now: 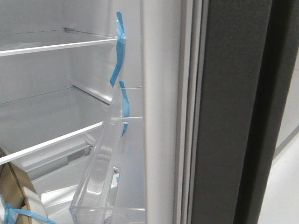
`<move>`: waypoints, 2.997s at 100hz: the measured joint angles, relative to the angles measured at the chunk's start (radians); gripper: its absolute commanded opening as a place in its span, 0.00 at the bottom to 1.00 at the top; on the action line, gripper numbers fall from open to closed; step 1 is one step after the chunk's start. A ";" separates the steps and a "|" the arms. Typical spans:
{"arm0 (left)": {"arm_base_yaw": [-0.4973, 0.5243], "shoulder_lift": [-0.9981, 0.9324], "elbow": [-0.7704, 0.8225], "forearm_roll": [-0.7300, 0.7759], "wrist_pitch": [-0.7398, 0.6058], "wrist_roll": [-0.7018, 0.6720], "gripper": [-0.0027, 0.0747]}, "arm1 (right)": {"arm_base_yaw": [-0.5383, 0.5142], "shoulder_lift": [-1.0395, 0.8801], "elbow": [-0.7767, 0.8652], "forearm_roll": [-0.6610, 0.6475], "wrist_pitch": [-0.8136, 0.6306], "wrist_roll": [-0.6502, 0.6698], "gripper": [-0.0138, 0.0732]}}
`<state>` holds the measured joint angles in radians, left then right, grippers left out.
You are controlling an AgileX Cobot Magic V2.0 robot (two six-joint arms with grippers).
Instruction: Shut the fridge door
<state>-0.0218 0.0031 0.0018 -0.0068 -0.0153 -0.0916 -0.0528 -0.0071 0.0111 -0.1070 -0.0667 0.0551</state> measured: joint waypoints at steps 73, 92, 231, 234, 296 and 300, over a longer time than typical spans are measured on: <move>0.000 0.000 0.000 0.000 0.000 0.000 0.01 | 0.114 0.505 -0.725 0.001 0.128 0.010 0.07; 0.000 0.000 0.000 0.000 0.000 0.000 0.01 | 0.266 0.577 -0.848 0.002 0.177 0.011 0.07; 0.000 0.000 0.000 0.000 0.000 0.000 0.01 | 0.830 0.976 -1.356 0.013 0.419 0.063 0.07; 0.000 0.000 0.000 0.000 0.000 0.000 0.01 | 0.841 0.994 -1.376 0.014 0.419 0.063 0.07; 0.000 0.000 0.000 0.000 0.000 0.000 0.01 | 0.909 1.497 -1.800 0.019 0.411 0.063 0.07; 0.000 0.000 0.000 0.000 0.000 0.000 0.01 | 0.909 1.530 -1.827 0.019 0.411 0.063 0.07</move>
<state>-0.0218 0.0031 0.0018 -0.0068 -0.0153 -0.0916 0.8566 1.5226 -1.8162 -0.0876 0.3444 0.1179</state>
